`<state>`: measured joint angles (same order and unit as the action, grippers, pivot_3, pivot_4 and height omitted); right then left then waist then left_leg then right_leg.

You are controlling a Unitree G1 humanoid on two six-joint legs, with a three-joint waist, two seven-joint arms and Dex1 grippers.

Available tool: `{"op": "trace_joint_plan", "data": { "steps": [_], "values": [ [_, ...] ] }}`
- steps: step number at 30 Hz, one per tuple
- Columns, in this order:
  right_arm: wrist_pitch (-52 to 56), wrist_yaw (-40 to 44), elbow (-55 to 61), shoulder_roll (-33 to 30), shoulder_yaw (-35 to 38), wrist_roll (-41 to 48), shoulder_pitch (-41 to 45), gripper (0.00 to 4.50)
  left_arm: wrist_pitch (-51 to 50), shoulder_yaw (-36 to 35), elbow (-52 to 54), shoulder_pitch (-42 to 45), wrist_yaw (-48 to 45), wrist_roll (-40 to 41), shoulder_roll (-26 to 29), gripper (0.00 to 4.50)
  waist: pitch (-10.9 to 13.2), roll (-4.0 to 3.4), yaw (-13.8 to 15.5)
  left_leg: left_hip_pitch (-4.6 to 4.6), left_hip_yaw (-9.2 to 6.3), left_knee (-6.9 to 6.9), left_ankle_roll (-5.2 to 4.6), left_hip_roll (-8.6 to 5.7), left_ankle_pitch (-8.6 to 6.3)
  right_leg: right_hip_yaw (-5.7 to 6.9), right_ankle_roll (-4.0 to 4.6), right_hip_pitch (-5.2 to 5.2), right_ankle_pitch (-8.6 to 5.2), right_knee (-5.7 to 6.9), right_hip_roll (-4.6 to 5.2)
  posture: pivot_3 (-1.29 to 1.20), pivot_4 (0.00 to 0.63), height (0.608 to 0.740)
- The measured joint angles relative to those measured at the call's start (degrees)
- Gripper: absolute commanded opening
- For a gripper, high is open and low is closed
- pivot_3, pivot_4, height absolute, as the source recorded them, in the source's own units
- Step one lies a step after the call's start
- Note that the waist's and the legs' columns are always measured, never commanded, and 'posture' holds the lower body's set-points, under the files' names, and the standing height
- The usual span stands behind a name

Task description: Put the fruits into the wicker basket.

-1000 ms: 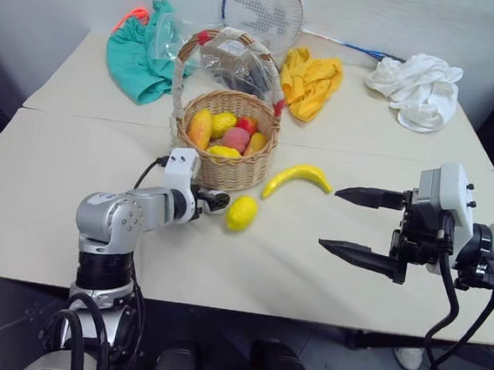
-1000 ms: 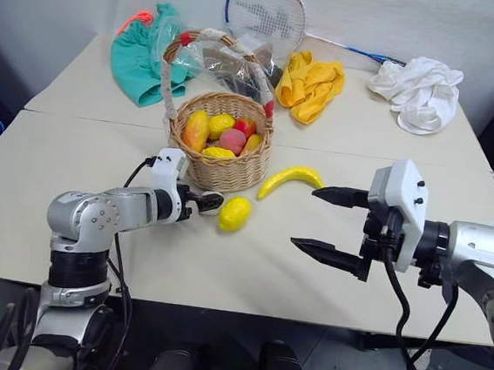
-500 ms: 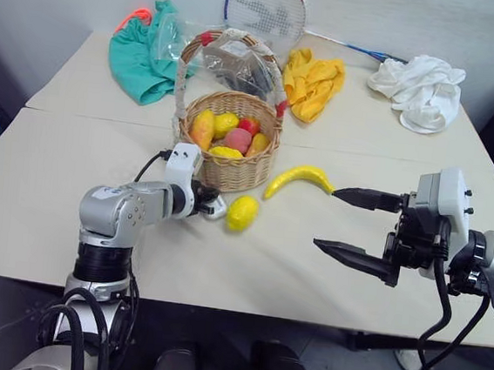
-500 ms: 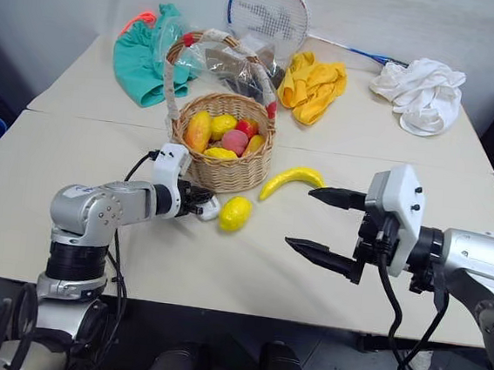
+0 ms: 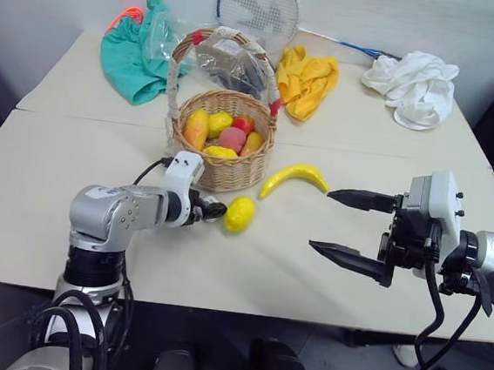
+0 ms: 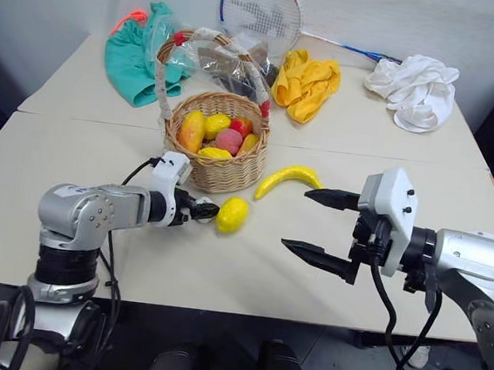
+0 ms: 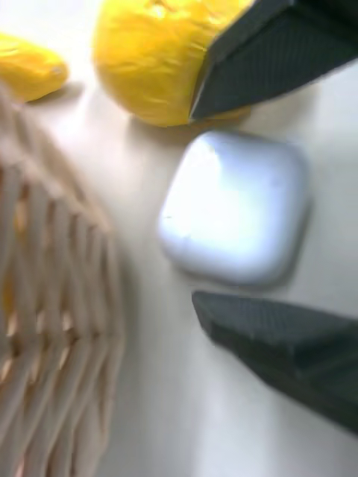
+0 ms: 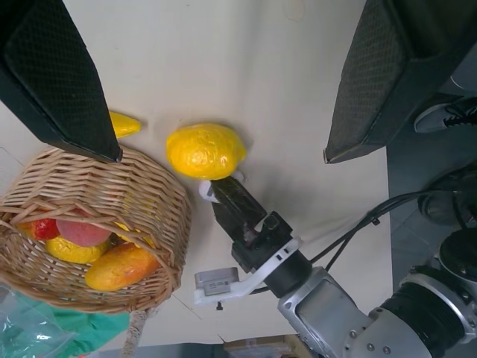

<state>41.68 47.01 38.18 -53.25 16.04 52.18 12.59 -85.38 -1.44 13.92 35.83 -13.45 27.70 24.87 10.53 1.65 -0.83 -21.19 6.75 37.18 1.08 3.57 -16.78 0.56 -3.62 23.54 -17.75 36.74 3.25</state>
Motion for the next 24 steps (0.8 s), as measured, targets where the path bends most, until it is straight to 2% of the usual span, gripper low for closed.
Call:
{"op": "trace_joint_plan", "data": {
  "steps": [4, 12, 16, 19, 22, 24],
  "values": [
    [-0.03, -0.67, 0.01, 0.03, 0.00, 0.03, -0.01, 4.50, 2.43, 4.59, 0.53, -0.38, -4.34, 0.03, 5.20, 4.47, 0.00, 0.00, -0.42, 0.00, -0.02, -0.03, 0.00, 0.00, 0.00, 0.01, 0.04, -0.01, -0.02, -0.01, 0.02, 0.00, 0.150, 0.740],
    [-0.05, -3.60, 1.15, 1.70, 0.00, 0.82, -0.54, 4.50, 12.75, 13.05, -6.88, 2.80, -11.71, -3.36, 7.65, 4.47, -0.05, -0.09, 0.96, 0.02, -0.12, 0.01, -0.55, -0.21, -0.08, 0.06, 0.03, -0.09, -0.01, -0.01, 0.25, 0.00, 0.150, 0.740],
    [-0.05, -4.21, 2.08, 1.70, 0.00, 1.34, -0.59, 4.50, 16.34, 15.60, -9.09, 3.79, -15.29, -5.21, 9.29, 3.62, -0.06, -0.11, 1.04, -0.01, -0.15, -0.01, -0.66, -0.26, -0.09, 0.06, 0.03, -0.14, -0.01, -0.10, 0.33, 0.00, 0.150, 0.740],
    [-0.04, -4.38, 2.09, 1.68, 0.01, 1.98, -0.57, 4.50, 18.33, 16.76, -9.81, 3.97, -17.93, -6.55, 10.84, 2.76, -0.06, -0.11, 0.87, -0.02, -0.15, -0.07, -0.68, -0.25, -0.12, 0.07, 0.03, -0.13, -0.01, -0.15, 0.33, 0.00, 0.150, 0.740],
    [-0.04, -4.37, 2.09, 1.65, 0.01, 2.00, -0.47, 4.50, 18.81, 17.07, -9.57, 3.85, -19.05, -7.36, 11.39, 2.70, -0.06, -0.11, 0.82, -0.04, -0.15, -0.08, -0.72, -0.23, -0.17, 0.10, 0.02, -0.13, -0.01, -0.21, 0.32, 0.00, 0.150, 0.740],
    [-0.04, -4.30, 2.04, 1.65, 0.01, 1.97, -0.32, 4.50, 18.88, 16.94, -9.00, 3.48, -19.10, -7.66, 11.70, 2.25, -0.06, -0.11, 0.74, -0.05, -0.14, -0.07, -0.73, -0.23, -0.18, 0.09, 0.02, -0.13, -0.01, -0.23, 0.32, 0.00, 0.150, 0.740]
  ]
}}
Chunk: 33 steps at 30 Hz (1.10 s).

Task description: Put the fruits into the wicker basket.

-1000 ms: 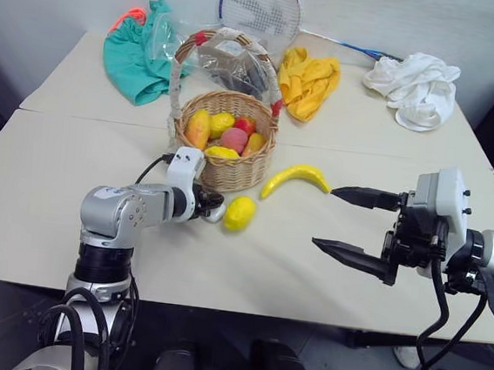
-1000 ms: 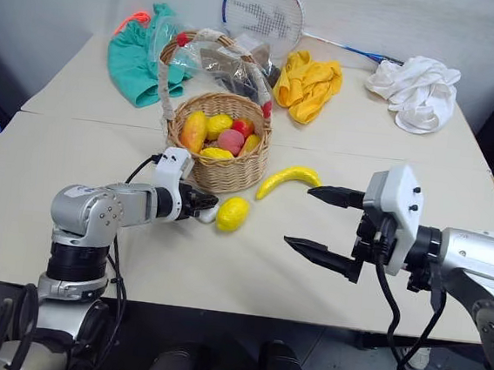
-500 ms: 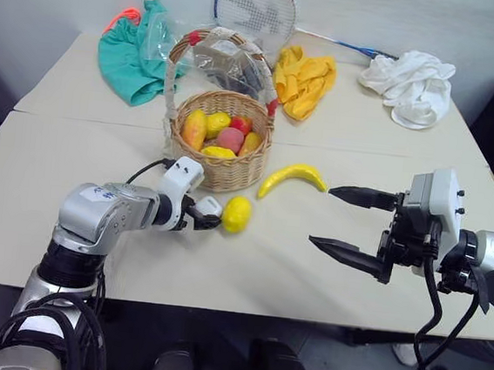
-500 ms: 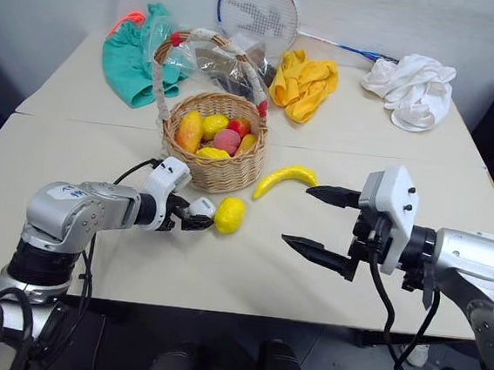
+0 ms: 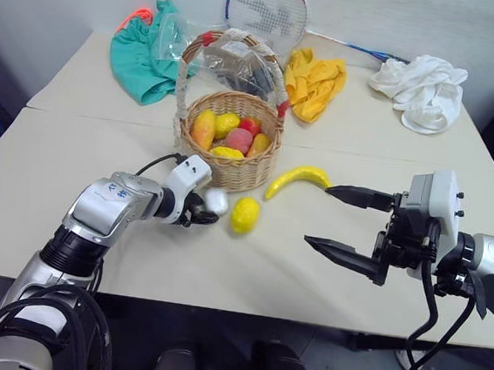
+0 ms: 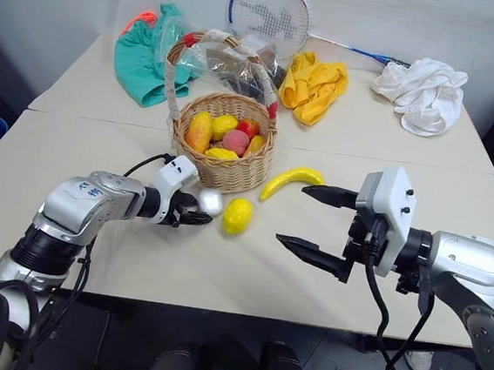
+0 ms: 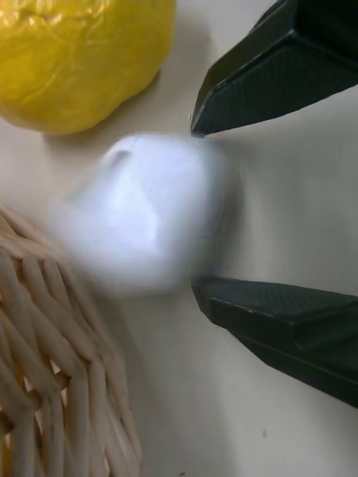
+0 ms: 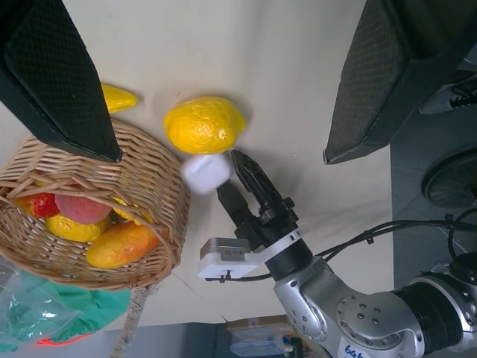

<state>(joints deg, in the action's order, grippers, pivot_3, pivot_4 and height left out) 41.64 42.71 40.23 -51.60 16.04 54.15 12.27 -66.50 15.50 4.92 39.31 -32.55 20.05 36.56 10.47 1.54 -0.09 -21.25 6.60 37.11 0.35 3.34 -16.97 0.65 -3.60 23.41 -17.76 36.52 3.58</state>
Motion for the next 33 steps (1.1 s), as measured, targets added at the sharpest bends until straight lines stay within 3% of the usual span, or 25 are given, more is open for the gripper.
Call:
{"op": "trace_joint_plan", "data": {
  "steps": [5, 9, 12, 14, 18, 26, 33],
  "values": [
    [-0.01, 0.92, -0.45, -0.01, -1.38, -0.04, 2.89, 4.50, -3.98, -8.89, 8.19, -8.69, 0.75, 1.94, 1.73, 2.25, 0.01, 0.02, -1.47, -0.03, 0.06, -0.03, 0.09, 0.20, -0.10, 0.01, 0.01, 0.05, -0.03, -0.05, -0.09, 0.00, 0.150, 0.740],
    [-0.03, 2.84, -3.18, -0.02, -3.42, -0.40, 4.65, 4.50, -6.27, -21.10, 15.71, -20.11, 1.82, 3.41, 3.89, 2.25, 0.01, 0.01, -2.79, 0.10, -0.02, -0.09, 0.28, 0.32, -0.12, -0.11, 0.13, 0.11, -0.11, 0.05, -0.32, 0.00, 0.150, 0.740],
    [-0.23, 4.26, -4.91, -0.01, -5.09, -1.40, 5.97, 4.50, -8.84, -26.69, 17.05, -22.49, 3.02, 4.61, 1.95, 2.73, 0.03, 0.01, -2.67, 0.08, -0.11, -0.04, 0.35, 0.30, -0.05, -0.07, 0.14, 0.14, -0.11, 0.17, -0.34, 0.00, 0.150, 0.740],
    [-0.45, 5.29, -6.24, 0.01, -6.71, -2.22, 7.90, 4.50, -11.18, -28.30, 17.87, -21.95, 3.72, 5.83, 0.00, 3.35, 0.05, 0.03, -2.47, 0.06, -0.11, 0.00, 0.31, 0.26, -0.02, -0.07, 0.13, 0.14, -0.08, 0.19, -0.30, 0.00, 0.150, 0.740],
    [-0.75, 6.78, -7.75, 0.46, -7.82, -3.22, 9.95, 4.50, -13.43, -27.38, 19.21, -19.60, 5.21, 7.01, -2.15, 4.47, 0.09, 0.10, -1.51, -0.02, -0.11, -0.03, 0.33, 0.23, -0.07, -0.07, 0.12, 0.20, -0.07, 0.10, -0.29, 0.00, 0.150, 0.740],
    [-1.21, 7.59, -8.74, 0.85, -8.86, -3.97, 10.11, 4.50, -9.01, -18.62, 15.82, -14.41, 8.31, 3.26, -0.56, 4.47, 0.09, 0.11, -1.31, -0.22, -0.09, -0.01, 0.28, 0.22, -0.20, -0.06, 0.12, 0.26, -0.07, -0.12, -0.24, 0.00, 0.150, 0.740],
    [-1.20, 5.98, -7.71, 1.41, -8.74, -3.86, 9.43, 4.50, -13.60, -20.18, 12.81, -9.95, 13.68, 2.64, -10.24, 4.47, 0.08, 0.09, -0.54, -0.11, -0.12, 0.07, 0.20, 0.17, -0.16, -0.03, 0.04, 0.17, -0.03, 0.01, -0.23, 0.00, 0.150, 0.740]
  ]
}}
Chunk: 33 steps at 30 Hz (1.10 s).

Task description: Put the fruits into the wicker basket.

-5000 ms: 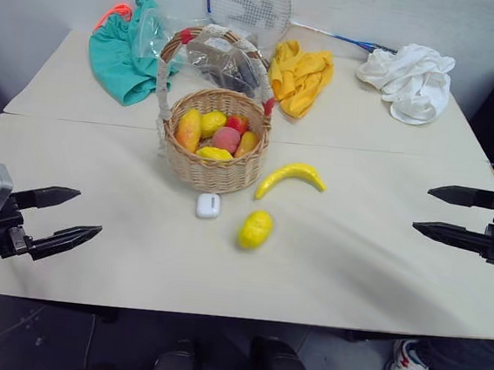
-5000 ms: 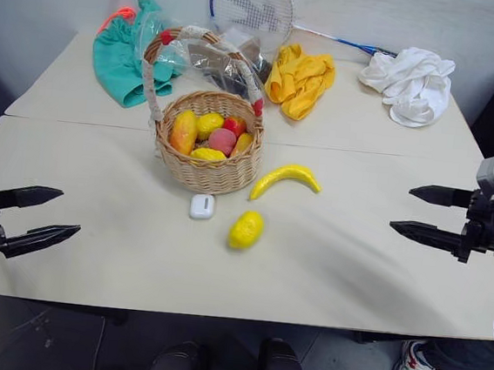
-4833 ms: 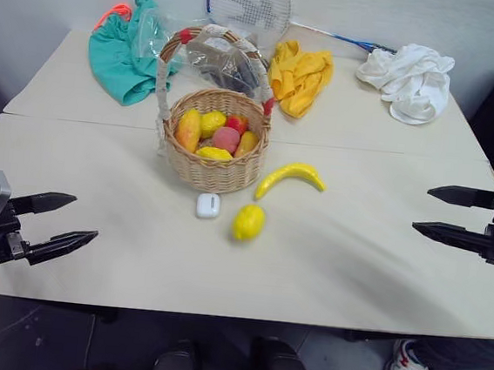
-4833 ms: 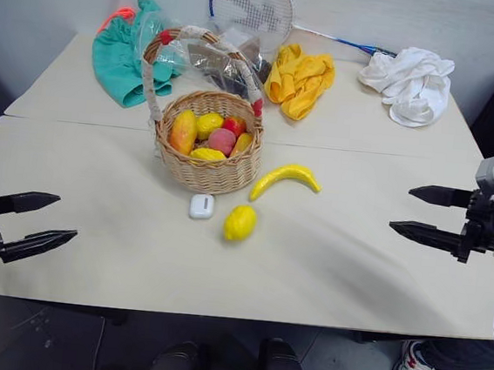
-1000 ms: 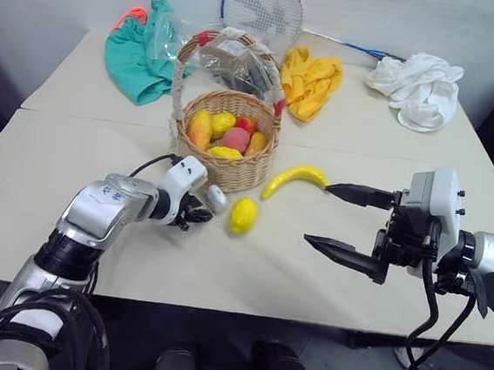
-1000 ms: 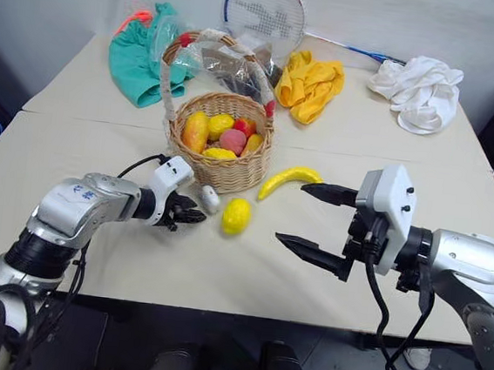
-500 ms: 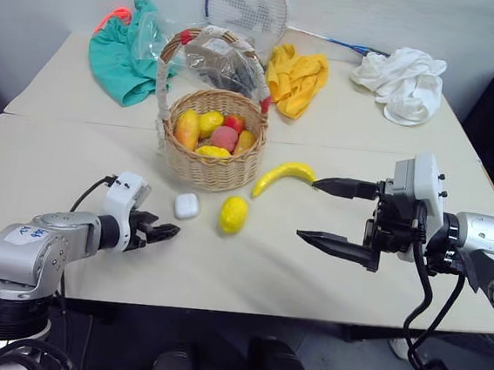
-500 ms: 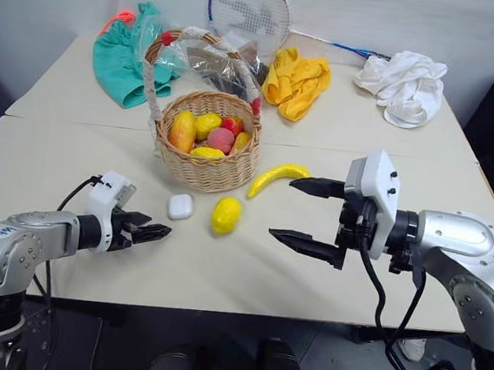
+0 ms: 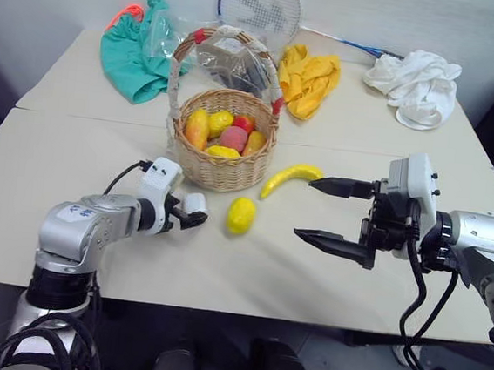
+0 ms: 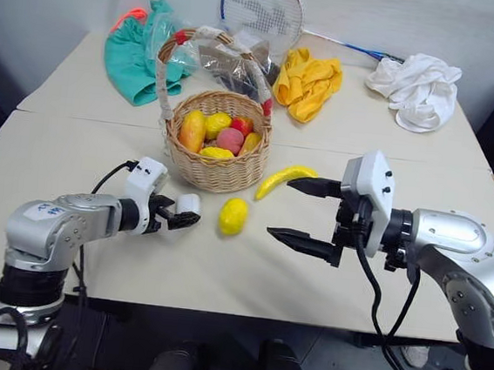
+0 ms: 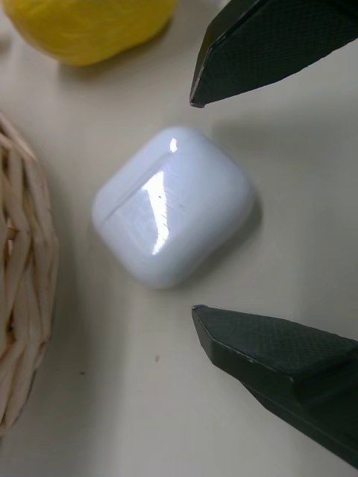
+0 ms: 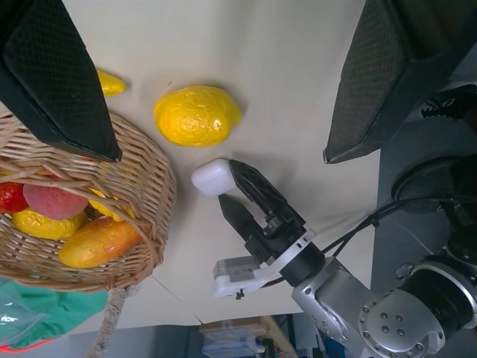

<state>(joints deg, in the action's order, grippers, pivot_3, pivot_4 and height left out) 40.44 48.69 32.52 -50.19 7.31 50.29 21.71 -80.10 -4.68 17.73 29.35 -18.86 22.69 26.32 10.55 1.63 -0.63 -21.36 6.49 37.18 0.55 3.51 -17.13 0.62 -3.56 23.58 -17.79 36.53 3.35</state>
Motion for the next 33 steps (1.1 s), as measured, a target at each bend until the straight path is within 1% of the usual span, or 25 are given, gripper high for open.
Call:
{"op": "trace_joint_plan", "data": {
  "steps": [1, 2, 5, 7, 10, 12, 13, 18, 19, 22, 25, 27, 30, 32, 33],
  "values": [
    [0.01, -0.40, 0.57, 0.01, 0.19, 0.15, -0.35, 4.50, -1.92, -1.84, -0.21, 0.82, 1.53, -0.31, -3.00, 4.47, 0.00, 0.00, 0.26, 0.03, 0.00, 0.01, -0.01, -0.01, 0.01, -0.01, -0.01, -0.02, 0.01, 0.01, 0.00, 0.00, 0.150, 0.740],
    [0.02, -0.79, 1.15, 0.03, 0.49, 0.43, -0.89, 4.50, -4.55, -4.69, -0.26, 1.89, 3.67, -0.95, -7.29, 4.47, 0.00, 0.00, 0.62, 0.01, -0.05, 0.05, -0.03, -0.04, 0.02, 0.02, -0.05, -0.06, 0.03, 0.01, 0.00, 0.00, 0.150, 0.740],
    [0.03, -1.81, 1.99, 0.15, 1.11, 0.74, -2.36, 4.50, -8.80, -8.68, -0.19, 4.19, 7.98, -3.02, -13.85, 4.47, 0.00, 0.01, 0.87, 0.00, -0.12, 0.09, -0.11, -0.22, 0.05, 0.05, -0.15, -0.14, 0.08, -0.03, 0.12, 0.00, 0.150, 0.740],
    [0.03, -2.32, 2.36, 0.20, 1.44, 0.76, -2.94, 4.50, -10.03, -9.53, -0.28, 4.95, 9.96, -4.24, -15.62, 4.47, -0.01, 0.00, 0.68, 0.02, -0.09, 0.08, -0.17, -0.31, 0.08, -0.01, -0.26, -0.15, 0.14, -0.04, 0.18, 0.00, 0.150, 0.740],
    [0.03, -3.22, 3.31, 0.34, 1.88, 1.02, -3.14, 4.50, -10.60, -9.87, -0.70, 5.72, 11.52, -5.03, -16.73, 4.47, -0.01, 0.00, 0.67, 0.08, -0.10, 0.08, -0.17, -0.32, 0.11, 0.00, -0.30, -0.20, 0.17, -0.03, 0.19, 0.00, 0.150, 0.740],
    [0.03, -3.64, 3.38, 0.68, 1.88, 1.21, -3.27, 4.50, -10.70, -9.75, -1.00, 5.93, 11.61, -5.02, -16.51, 4.07, -0.01, 0.00, 0.66, 0.09, -0.10, 0.07, -0.16, -0.32, 0.12, 0.00, -0.30, -0.21, 0.17, -0.03, 0.19, 0.00, 0.150, 0.740],
    [0.02, -3.84, 3.38, 0.77, 1.88, 1.22, -3.39, 4.50, -10.69, -9.66, -1.10, 5.98, 11.61, -5.01, -16.31, 3.88, -0.01, 0.00, 0.66, 0.09, -0.10, 0.06, -0.15, -0.32, 0.12, 0.00, -0.30, -0.21, 0.17, -0.03, 0.19, 0.00, 0.150, 0.740],
    [0.00, -4.53, 3.40, 1.30, 1.88, 1.22, -4.33, 4.50, -10.62, -7.68, -1.74, 6.02, 11.01, -4.70, -13.13, 2.38, -0.01, 0.00, 0.54, 0.08, -0.09, -0.01, -0.11, -0.31, 0.11, -0.01, -0.29, -0.19, 0.17, -0.08, 0.19, 0.00, 0.150, 0.740],
    [-0.02, -4.59, 3.41, 1.43, 1.88, 1.21, -4.33, 4.50, -10.61, -7.31, -1.77, 5.96, 10.61, -4.51, -12.72, 2.19, -0.01, 0.00, 0.53, 0.08, -0.09, -0.01, -0.10, -0.30, 0.11, -0.01, -0.29, -0.18, 0.17, -0.09, 0.19, 0.00, 0.150, 0.740],
    [-0.09, -4.81, 3.44, 1.52, 1.88, 1.22, -4.34, 4.50, -10.61, -6.12, -2.03, 5.88, 9.53, -3.88, -11.56, 1.85, -0.01, 0.00, 0.45, 0.07, -0.08, -0.02, -0.09, -0.29, 0.10, -0.01, -0.29, -0.18, 0.16, -0.12, 0.18, 0.00, 0.150, 0.740],
    [-0.09, -4.92, 3.44, 1.55, 1.88, 1.21, -4.33, 4.50, -10.61, -6.00, -2.34, 5.55, 9.02, -3.69, -9.88, 1.04, -0.01, 0.00, 0.16, 0.11, -0.05, -0.04, -0.08, -0.24, 0.10, -0.03, -0.28, -0.17, 0.16, -0.10, 0.14, 0.00, 0.150, 0.740],
    [-0.10, -4.88, 3.42, 1.63, 1.81, 1.22, -4.05, 4.50, -10.61, -6.10, -1.83, 4.88, 8.38, -3.05, -8.48, 1.04, -0.01, 0.00, -0.01, 0.12, -0.05, -0.05, -0.06, -0.21, 0.10, -0.03, -0.26, -0.15, 0.15, -0.09, 0.12, 0.00, 0.150, 0.740],
    [-0.17, -4.41, 3.31, 1.74, 1.61, 1.23, -3.18, 4.50, -10.67, -8.47, 0.16, 1.50, 6.18, -1.65, -2.22, 1.04, 0.00, 0.00, -1.48, 0.15, 0.04, -0.12, 0.04, -0.08, 0.07, -0.07, -0.15, -0.10, 0.09, -0.05, 0.06, 0.00, 0.150, 0.740],
    [-0.17, -3.75, 3.27, 1.88, 1.40, 1.47, -2.26, 4.50, -10.32, -12.44, 0.39, -1.65, 4.93, -1.57, 3.52, 1.04, 0.00, 0.01, -2.65, 0.22, 0.09, -0.17, 0.20, 0.07, 0.07, -0.11, -0.02, -0.01, 0.02, 0.08, -0.07, 0.00, 0.150, 0.740],
    [-0.17, -3.47, 3.19, 1.89, 1.41, 1.58, -2.22, 4.50, -10.13, -14.83, -0.20, -3.07, 4.86, -2.15, 5.92, 1.04, 0.00, 0.01, -2.75, 0.26, 0.06, -0.19, 0.27, 0.11, 0.07, -0.14, 0.08, 0.02, -0.04, 0.17, -0.14, 0.00, 0.150, 0.740]
  ]
}}
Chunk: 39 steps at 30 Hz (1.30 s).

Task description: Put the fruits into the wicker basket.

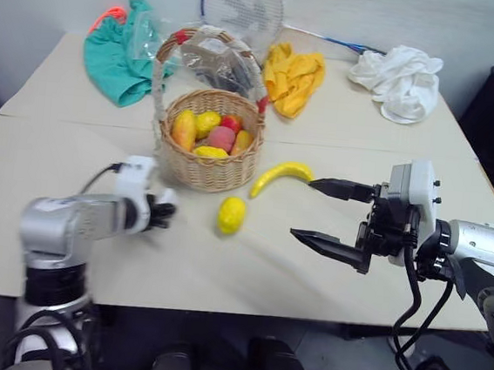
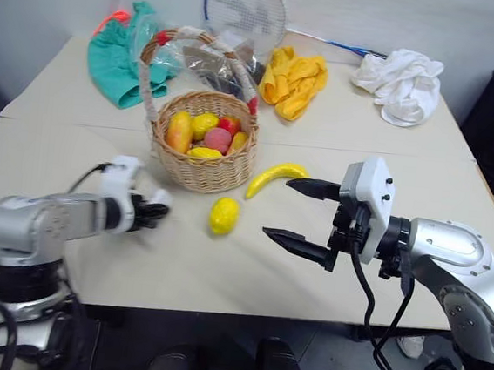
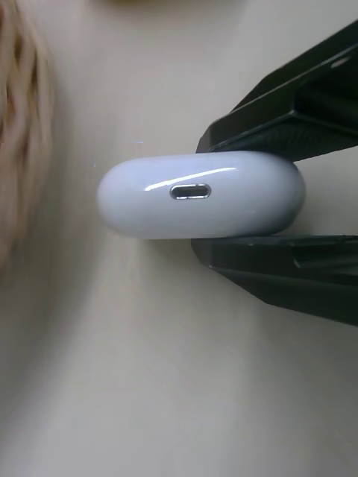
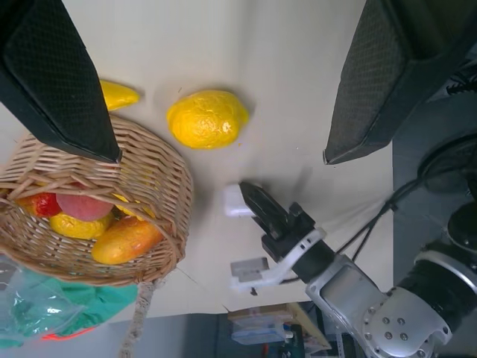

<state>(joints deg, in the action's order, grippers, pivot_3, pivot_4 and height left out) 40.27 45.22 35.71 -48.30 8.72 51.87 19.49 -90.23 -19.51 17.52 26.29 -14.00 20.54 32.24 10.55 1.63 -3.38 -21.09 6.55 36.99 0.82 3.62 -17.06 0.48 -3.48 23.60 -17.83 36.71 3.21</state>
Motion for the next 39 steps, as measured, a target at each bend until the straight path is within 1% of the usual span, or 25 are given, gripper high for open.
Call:
{"op": "trace_joint_plan", "data": {
  "steps": [4, 9, 11, 12, 13, 14, 18, 21, 22, 24, 27, 29, 32, 34, 36, 39],
  "values": [
    [0.00, 1.95, -1.47, 0.62, -2.23, -0.05, 2.95, 4.50, 5.36, -8.42, -5.93, -6.73, -1.81, -1.13, 8.35, 1.04, 0.02, -0.01, 0.31, -0.07, -0.16, 0.01, 0.19, 0.04, 0.10, 0.11, 0.18, 0.17, -0.10, 0.23, -0.03, 0.00, 0.150, 0.740],
    [-0.04, 4.31, -3.23, 1.59, -4.68, -1.03, 5.65, 4.50, 13.42, -13.61, -14.02, -10.33, -2.24, -2.64, 11.84, 1.04, 0.02, 0.00, 0.87, -0.15, -0.22, 0.00, 0.03, -0.03, 0.01, 0.17, 0.21, 0.17, -0.11, 0.14, 0.23, 0.00, 0.150, 0.740],
    [-0.07, 5.23, -4.36, 1.90, -6.05, -1.47, 6.79, 4.50, 15.51, -15.15, -15.72, -10.94, -2.22, -2.75, 11.86, 1.60, 0.02, 0.00, 1.09, -0.15, -0.22, -0.03, 0.01, -0.05, -0.02, 0.18, 0.24, 0.18, -0.13, 0.10, 0.29, 0.00, 0.150, 0.740],
    [-0.07, 5.64, -4.81, 2.29, -6.35, -1.78, 7.23, 4.50, 16.23, -15.48, -16.21, -11.41, -1.84, -2.95, 11.77, 1.76, 0.02, 0.00, 1.09, -0.17, -0.23, -0.07, 0.03, -0.04, -0.04, 0.19, 0.25, 0.20, -0.13, 0.07, 0.30, 0.00, 0.150, 0.740],
    [-0.10, 5.91, -5.05, 2.36, -6.40, -2.00, 7.33, 4.50, 16.72, -15.67, -16.18, -11.69, -1.82, -2.96, 11.57, 2.08, 0.02, -0.01, 1.17, -0.19, -0.24, -0.12, 0.03, -0.04, -0.04, 0.20, 0.27, 0.23, -0.14, 0.07, 0.31, 0.00, 0.150, 0.740],
    [-0.10, 6.19, -5.32, 2.45, -6.48, -2.32, 7.59, 4.50, 17.03, -15.75, -16.15, -11.78, -1.80, -2.96, 11.57, 2.29, 0.02, -0.01, 1.28, -0.19, -0.25, -0.16, 0.06, -0.04, -0.05, 0.22, 0.30, 0.25, -0.16, 0.06, 0.30, 0.00, 0.150, 0.740],
    [-0.21, 7.43, -6.60, 2.59, -6.59, -3.44, 8.47, 4.50, 15.43, -18.06, -15.41, -12.35, -1.96, -2.53, 11.60, 3.52, 0.02, 0.00, 1.28, -0.20, -0.25, -0.50, 0.16, -0.04, 0.02, 0.26, 0.37, 0.36, -0.20, -0.01, 0.30, 0.00, 0.150, 0.740],
    [-0.21, 7.76, -6.74, 2.62, -6.61, -4.29, 8.46, 4.50, 12.96, -21.46, -13.71, -12.34, -3.97, -0.53, 12.81, 3.52, 0.01, 0.10, 1.33, -0.52, -0.24, -0.68, 0.28, -0.04, 0.14, 0.29, 0.37, 0.72, -0.20, -0.03, 0.28, 0.00, 0.150, 0.740],
    [-0.21, 7.75, -6.74, 2.71, -6.65, -4.71, 8.38, 4.50, 12.33, -23.40, -12.88, -12.30, -6.18, 1.34, 14.33, 3.52, 0.00, 0.21, 1.37, -0.75, -0.25, -0.68, 0.57, -0.03, 0.32, 0.32, 0.38, 0.97, -0.21, 0.02, 0.26, 0.00, 0.150, 0.740],
    [-0.21, 7.61, -6.74, 2.96, -7.08, -5.44, 8.21, 4.50, 11.48, -26.93, -10.63, -12.37, -10.59, 4.81, 17.42, 3.52, -0.01, 0.24, 1.35, -1.05, -0.28, -0.64, 0.63, -0.04, 0.37, 0.39, 0.38, 1.25, -0.21, 0.01, 0.26, 0.00, 0.150, 0.740],
    [-0.22, 7.34, -7.00, 4.04, -9.19, -7.53, 7.67, 4.50, 10.41, -34.50, -5.38, -15.55, -23.30, 14.17, 23.44, 3.52, 0.01, 0.23, 1.15, -1.21, -0.21, -0.60, 0.61, -0.06, 0.35, 0.39, 0.38, 1.39, -0.21, -0.04, 0.29, 0.00, 0.150, 0.740],
    [-0.37, 7.22, -8.29, 4.51, -10.77, -9.24, 7.98, 4.50, 11.52, -37.68, -0.39, -20.75, -31.98, 19.34, 26.25, 3.52, 0.03, 0.17, 0.85, -1.16, -0.15, -0.60, 0.59, -0.09, 0.35, 0.39, 0.38, 1.35, -0.21, -0.08, 0.34, 0.00, 0.150, 0.740],
    [-1.82, 7.05, -10.92, 5.90, -12.73, -12.55, 8.50, 4.50, 14.42, -38.23, 5.78, -26.47, -41.28, 24.39, 27.55, 3.52, 0.06, 0.13, 0.46, -1.16, -0.19, -0.59, 0.58, -0.09, 0.38, 0.43, 0.39, 1.35, -0.21, -0.04, 0.33, 0.00, 0.150, 0.740],
    [-5.02, 8.18, -12.86, 6.23, -15.91, -17.30, 8.79, 4.50, 15.41, -37.69, 9.83, -27.19, -46.41, 29.37, 28.93, 3.52, 0.05, 0.15, 0.47, -1.16, -0.29, -0.53, 0.55, -0.09, 0.40, 0.51, 0.43, 1.34, -0.23, 0.11, 0.30, 0.00, 0.150, 0.740],
    [-7.07, 8.96, -14.41, 7.17, -18.19, -20.16, 9.31, 4.50, 16.36, -36.83, 12.81, -26.97, -48.63, 32.30, 30.76, 3.52, 0.06, 0.13, 0.34, -1.08, -0.29, -0.50, 0.48, -0.13, 0.42, 0.50, 0.43, 1.28, -0.23, 0.20, 0.30, 0.00, 0.150, 0.740],
    [-11.37, 9.58, -18.69, 10.18, -22.45, -25.49, 11.85, 4.50, 19.84, -32.10, 16.47, -26.67, -50.35, 33.95, 33.31, 3.52, 0.10, 0.07, -0.08, -0.90, -0.24, -0.49, 0.37, -0.16, 0.46, 0.43, 0.43, 1.13, -0.20, 0.32, 0.26, 0.00, 0.150, 0.740]
  ]
}}
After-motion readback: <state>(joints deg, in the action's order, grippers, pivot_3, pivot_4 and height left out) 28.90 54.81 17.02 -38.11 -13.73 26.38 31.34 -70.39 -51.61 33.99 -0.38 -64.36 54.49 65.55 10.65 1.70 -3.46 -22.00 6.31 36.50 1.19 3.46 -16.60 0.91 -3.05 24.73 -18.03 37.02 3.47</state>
